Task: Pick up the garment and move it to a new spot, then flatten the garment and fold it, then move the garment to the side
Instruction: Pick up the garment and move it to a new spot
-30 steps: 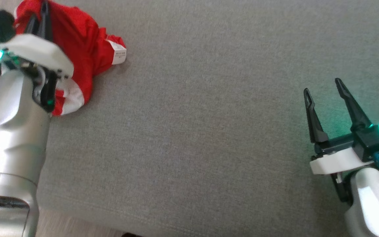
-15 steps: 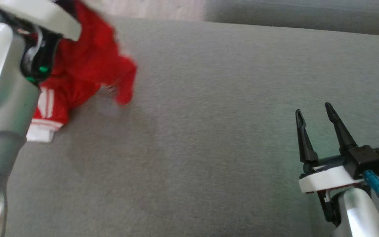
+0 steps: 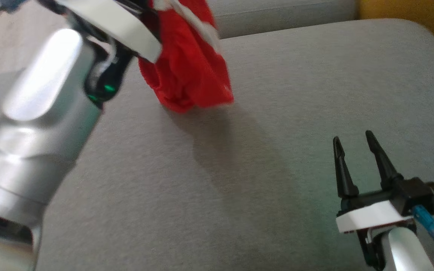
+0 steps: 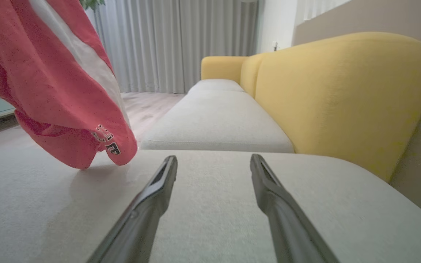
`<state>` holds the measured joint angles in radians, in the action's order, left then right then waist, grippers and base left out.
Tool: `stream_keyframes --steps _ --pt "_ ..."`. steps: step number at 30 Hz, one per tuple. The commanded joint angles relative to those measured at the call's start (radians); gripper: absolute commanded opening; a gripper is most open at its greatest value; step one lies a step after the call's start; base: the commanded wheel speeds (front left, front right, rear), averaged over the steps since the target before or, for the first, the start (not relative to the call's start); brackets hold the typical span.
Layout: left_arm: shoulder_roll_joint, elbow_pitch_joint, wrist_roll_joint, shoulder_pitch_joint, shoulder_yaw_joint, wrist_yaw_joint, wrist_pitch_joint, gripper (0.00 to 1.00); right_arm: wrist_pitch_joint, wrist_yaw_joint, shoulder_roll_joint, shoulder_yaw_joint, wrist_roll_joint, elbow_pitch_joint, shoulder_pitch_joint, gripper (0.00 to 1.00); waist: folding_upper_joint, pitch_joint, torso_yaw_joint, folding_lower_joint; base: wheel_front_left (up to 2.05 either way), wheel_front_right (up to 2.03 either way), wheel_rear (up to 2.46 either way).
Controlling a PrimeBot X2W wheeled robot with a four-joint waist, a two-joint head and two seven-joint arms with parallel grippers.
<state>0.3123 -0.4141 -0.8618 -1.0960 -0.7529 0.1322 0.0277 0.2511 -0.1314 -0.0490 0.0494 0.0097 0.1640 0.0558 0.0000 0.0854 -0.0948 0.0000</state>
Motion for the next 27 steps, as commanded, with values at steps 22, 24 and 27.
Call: stream_keyframes --steps 22,24,27 --pt "-0.150 -0.198 -0.159 0.244 -0.227 -0.002 0.103 0.23 0.011 0.001 -0.001 0.065 0.059 -0.029 0.038 1.00 0.0000 0.094 -0.254 0.0000 0.00 0.00 0.00" --pt "-0.168 -0.213 -0.132 0.263 -0.255 -0.002 0.161 0.64 0.011 0.001 -0.001 0.070 0.061 -0.027 0.044 1.00 0.0000 0.098 -0.242 0.0000 0.00 0.00 0.00" --pt "-0.195 -0.231 -0.081 0.282 -0.271 -0.002 0.218 1.00 0.011 0.001 -0.001 0.073 0.057 -0.017 0.044 1.00 0.0000 0.090 -0.211 0.0000 0.00 0.00 0.00"
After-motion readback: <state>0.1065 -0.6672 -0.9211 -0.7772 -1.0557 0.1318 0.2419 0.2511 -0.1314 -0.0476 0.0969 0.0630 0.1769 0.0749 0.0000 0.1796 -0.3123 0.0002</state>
